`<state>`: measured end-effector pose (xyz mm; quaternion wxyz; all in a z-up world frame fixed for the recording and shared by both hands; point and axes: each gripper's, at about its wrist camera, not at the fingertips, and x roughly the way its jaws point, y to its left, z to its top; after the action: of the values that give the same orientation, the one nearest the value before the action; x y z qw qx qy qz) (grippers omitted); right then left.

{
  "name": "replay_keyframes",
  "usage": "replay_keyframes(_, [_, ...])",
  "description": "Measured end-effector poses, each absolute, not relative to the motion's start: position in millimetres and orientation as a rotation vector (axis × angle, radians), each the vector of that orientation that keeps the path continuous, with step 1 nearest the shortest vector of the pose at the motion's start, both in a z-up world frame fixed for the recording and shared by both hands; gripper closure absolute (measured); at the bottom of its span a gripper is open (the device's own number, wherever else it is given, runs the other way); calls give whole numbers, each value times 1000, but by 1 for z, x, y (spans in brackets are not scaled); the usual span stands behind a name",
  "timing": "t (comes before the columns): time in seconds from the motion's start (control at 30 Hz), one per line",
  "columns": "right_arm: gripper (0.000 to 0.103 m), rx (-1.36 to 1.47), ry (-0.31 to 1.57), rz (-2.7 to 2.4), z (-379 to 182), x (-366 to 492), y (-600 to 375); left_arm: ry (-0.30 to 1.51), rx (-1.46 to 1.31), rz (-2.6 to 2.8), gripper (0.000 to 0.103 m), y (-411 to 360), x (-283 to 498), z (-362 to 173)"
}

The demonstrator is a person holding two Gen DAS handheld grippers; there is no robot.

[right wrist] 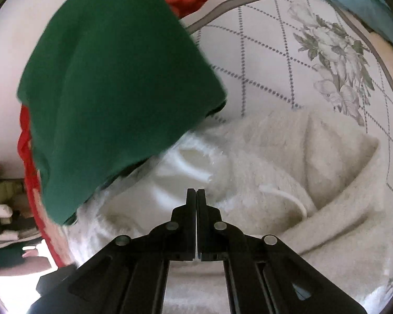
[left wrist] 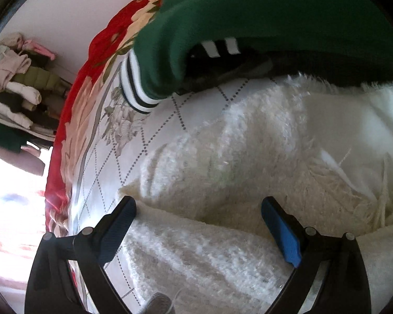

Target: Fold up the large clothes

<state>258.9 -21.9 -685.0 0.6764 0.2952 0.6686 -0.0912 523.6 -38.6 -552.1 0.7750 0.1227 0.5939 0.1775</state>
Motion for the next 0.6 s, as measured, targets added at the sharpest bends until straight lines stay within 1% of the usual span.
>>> replay_keyframes(0.07, [101,690,1682,-102,-712,262,-20,1267,231,401,5,-31,523,-541])
replay_keyframes(0.1, [101,720,1693,-61,-710,256,-22,1250,220,417,5,-25,522,-535])
replay_keyframes(0.13, [97,725,1679,-18,-704,251,-22,1231,210,433,5,-21,521,-528])
replay_keyframes(0.17, [92,688,1656,37,-690,245,-18,1216,199,451,3,-17,519,-523])
replay_keyframes(0.2, [79,673,1641,69,-684,240,-17,1203,190,468,0,-13,518,-519])
replay_keyframes(0.23, [72,673,1625,122,-677,237,-12,1196,184,477,0,-10,518,-518])
replay_keyframes(0.33, [71,709,1647,286,-687,235,4,1223,168,498,0,2,519,-527])
replay_keyframes(0.4, [71,625,1716,318,-707,239,17,1263,163,499,0,7,520,-538])
replay_keyframes(0.5, [71,523,1804,388,-734,240,43,1270,169,497,0,7,518,-544])
replay_keyframes(0.6, [71,448,1827,393,-742,239,55,1265,182,492,0,5,516,-546])
